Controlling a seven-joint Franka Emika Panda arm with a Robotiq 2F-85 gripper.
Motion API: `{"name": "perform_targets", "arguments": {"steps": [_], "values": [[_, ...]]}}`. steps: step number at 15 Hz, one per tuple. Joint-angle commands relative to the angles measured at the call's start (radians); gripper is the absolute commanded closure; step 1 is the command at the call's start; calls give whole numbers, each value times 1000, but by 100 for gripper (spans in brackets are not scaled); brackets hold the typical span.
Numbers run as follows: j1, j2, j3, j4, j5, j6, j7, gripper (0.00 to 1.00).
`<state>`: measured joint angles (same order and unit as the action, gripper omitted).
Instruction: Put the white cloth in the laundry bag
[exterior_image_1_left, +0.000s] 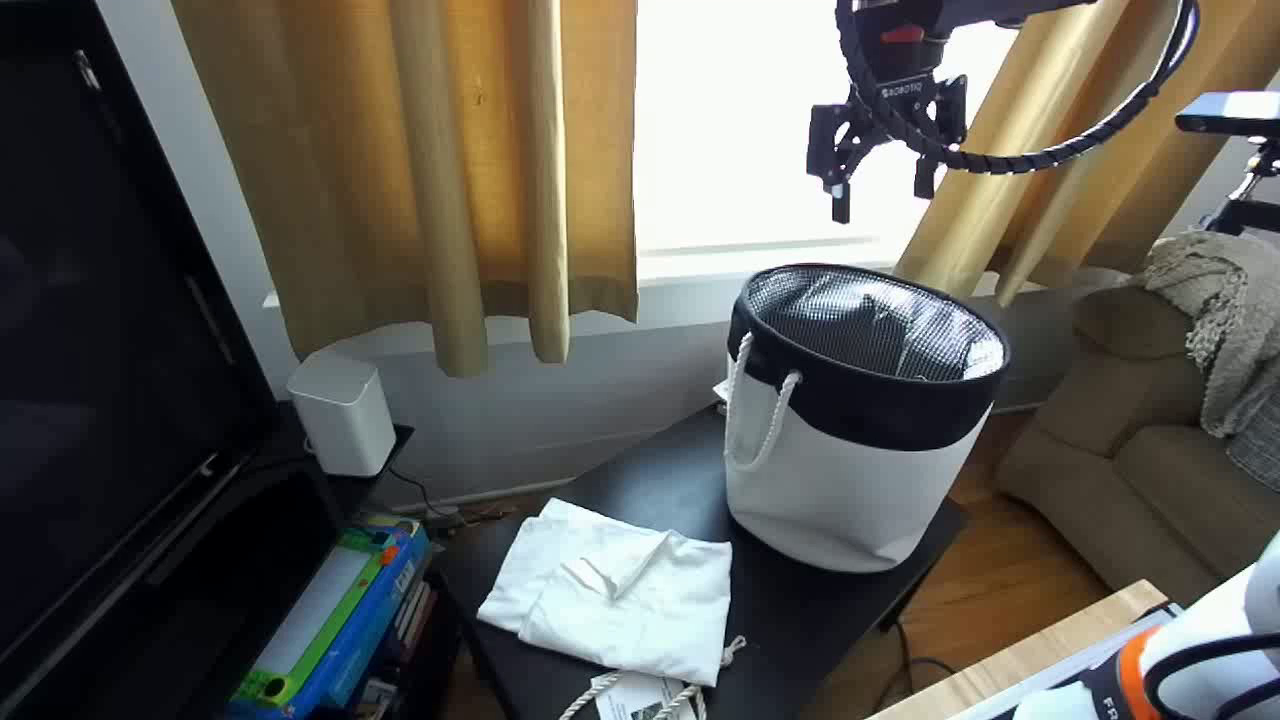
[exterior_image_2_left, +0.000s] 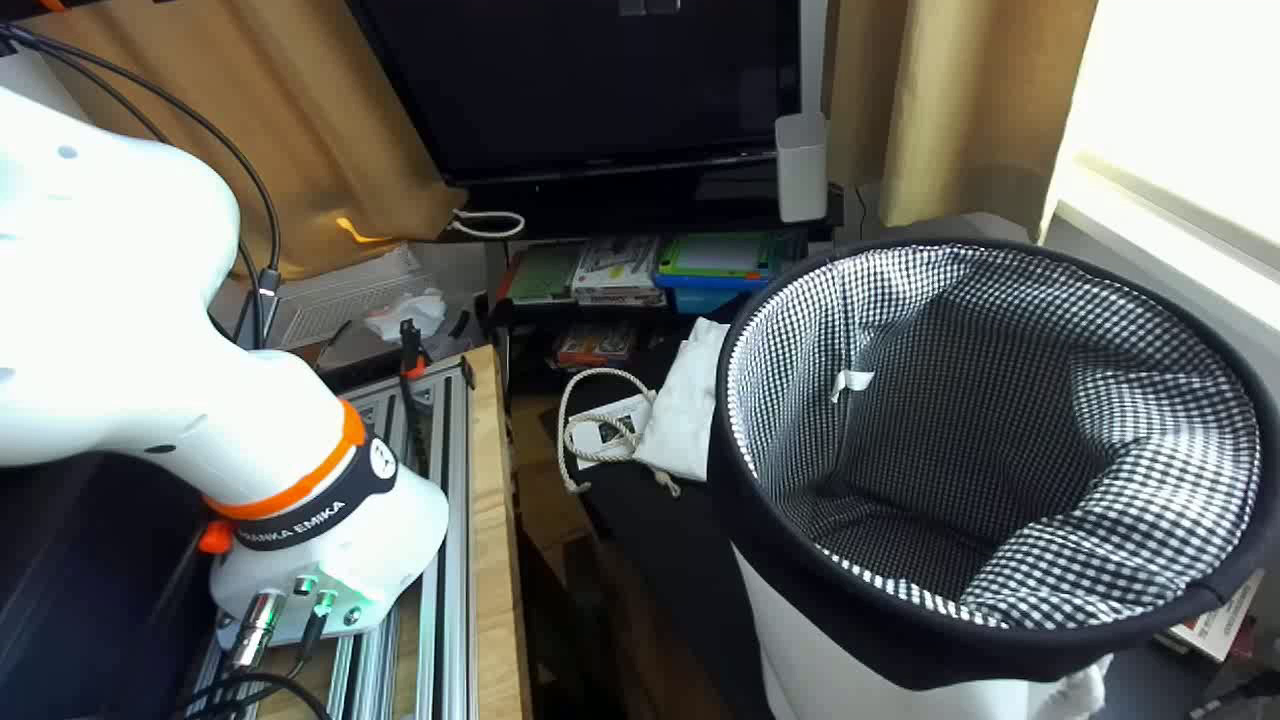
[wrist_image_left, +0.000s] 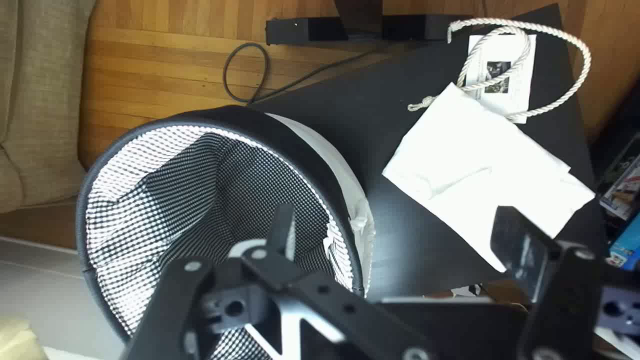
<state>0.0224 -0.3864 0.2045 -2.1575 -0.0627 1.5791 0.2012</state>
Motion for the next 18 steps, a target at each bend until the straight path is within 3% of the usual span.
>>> {"name": "perform_targets", "arguments": {"steps": [1,7,10,14,18], "values": [[24,3,-19,3,-7,-3,7,0],[33,16,-7,-12,-3,2,17,0],[74,39,33,-86,24,97,74,0],[137,109,95,-223,31,430,183,0],[165,258,111,-318,47,785,259,0]]}}
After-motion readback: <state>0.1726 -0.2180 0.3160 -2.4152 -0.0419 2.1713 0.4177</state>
